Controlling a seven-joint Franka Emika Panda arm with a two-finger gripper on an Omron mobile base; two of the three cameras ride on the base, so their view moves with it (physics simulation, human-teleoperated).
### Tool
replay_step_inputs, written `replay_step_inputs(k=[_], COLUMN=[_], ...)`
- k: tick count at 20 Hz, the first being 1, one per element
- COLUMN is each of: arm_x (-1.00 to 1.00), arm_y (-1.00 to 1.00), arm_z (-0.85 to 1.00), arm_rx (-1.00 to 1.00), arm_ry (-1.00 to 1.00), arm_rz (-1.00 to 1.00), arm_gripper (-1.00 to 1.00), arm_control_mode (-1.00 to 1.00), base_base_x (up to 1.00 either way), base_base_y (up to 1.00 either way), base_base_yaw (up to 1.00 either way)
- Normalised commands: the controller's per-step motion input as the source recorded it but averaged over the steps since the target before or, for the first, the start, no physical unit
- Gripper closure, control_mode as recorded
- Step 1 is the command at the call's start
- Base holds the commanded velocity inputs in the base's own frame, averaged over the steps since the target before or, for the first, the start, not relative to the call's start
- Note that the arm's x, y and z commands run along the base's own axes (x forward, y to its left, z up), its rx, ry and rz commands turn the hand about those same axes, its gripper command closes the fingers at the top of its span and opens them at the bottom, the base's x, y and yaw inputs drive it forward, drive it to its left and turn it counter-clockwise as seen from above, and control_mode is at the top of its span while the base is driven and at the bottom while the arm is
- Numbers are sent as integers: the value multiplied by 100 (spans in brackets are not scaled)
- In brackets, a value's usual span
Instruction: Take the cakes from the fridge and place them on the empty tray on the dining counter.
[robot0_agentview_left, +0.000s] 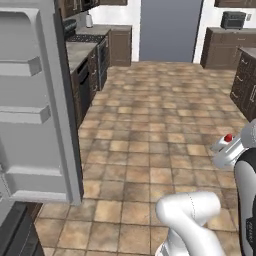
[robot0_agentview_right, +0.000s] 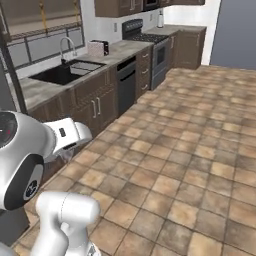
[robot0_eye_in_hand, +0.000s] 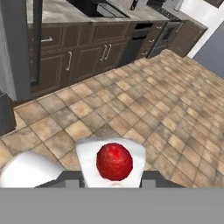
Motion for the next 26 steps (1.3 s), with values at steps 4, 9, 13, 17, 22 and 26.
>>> replay_step_inputs(k=[4,9,13,17,22,26], arm_x=[0,0,0,0,0,0], arm_y=[0,0,0,0,0,0], arm_z=[0,0,0,0,0,0], arm_rx=[0,0,0,0,0,0], arm_ry=[0,0,0,0,0,0], arm_rz=[0,0,0,0,0,0], arm_gripper=[100,100,100,100,100,100], arm_control_mode=[100,100,100,100,100,100], base_base_x=[-28,-7,0,3,9,8], base_base_y=[-10,-28,-48,-52,-57,-57], base_base_yaw=[-50,-36,-20,-20,-19,-18])
